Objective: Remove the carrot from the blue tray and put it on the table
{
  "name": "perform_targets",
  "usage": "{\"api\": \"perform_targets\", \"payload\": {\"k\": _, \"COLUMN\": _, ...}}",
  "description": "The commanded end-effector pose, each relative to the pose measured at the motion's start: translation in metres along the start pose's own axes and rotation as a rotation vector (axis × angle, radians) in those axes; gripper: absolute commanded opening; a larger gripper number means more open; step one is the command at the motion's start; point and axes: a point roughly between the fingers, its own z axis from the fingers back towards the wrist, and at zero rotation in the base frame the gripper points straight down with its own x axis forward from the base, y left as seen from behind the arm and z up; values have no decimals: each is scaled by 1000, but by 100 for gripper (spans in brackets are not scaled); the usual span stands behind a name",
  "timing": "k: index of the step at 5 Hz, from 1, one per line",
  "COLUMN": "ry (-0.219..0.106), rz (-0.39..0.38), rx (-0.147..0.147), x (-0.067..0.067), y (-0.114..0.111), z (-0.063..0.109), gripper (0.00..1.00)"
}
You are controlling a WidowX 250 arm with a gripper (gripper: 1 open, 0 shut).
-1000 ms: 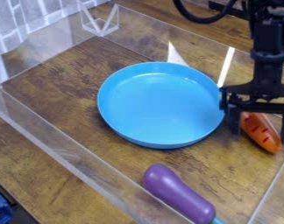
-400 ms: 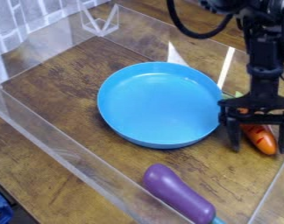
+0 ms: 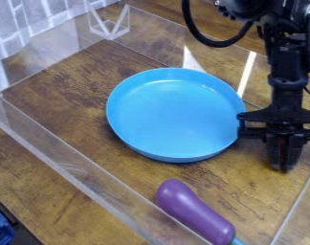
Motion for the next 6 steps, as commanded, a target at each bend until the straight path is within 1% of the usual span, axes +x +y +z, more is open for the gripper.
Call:
{"api": "perform_targets", "payload": {"k": 1, "ry": -37, "rz": -41, "rx": -14, "x": 2, "y": -7, "z": 23, "gripper": 100}}
{"api": "perform_targets", "payload": {"k": 2, "ry": -33, "rz": -65, "rx": -1, "x": 0, "y": -8, "z": 25, "gripper": 100}}
{"api": "perform_targets", "payload": {"k": 3, "ry": -31, "rz": -77, "rx": 0, "x": -1, "y": -10, "z": 31, "gripper": 0}}
{"api": "perform_targets", "payload": {"k": 4, "ry": -29, "rz": -121, "rx": -4, "x": -4, "y": -15, "z": 42, "gripper": 0}}
{"api": "perform_targets", "payload": {"k": 5, "ry": -19, "rz": -145, "rx": -8, "x": -7, "y": -19, "z": 40, "gripper": 100}}
{"api": "perform_targets", "payload": {"k": 6, "ry": -10, "rz": -160, "rx": -12, "x": -10, "y": -20, "z": 39, "gripper": 100}}
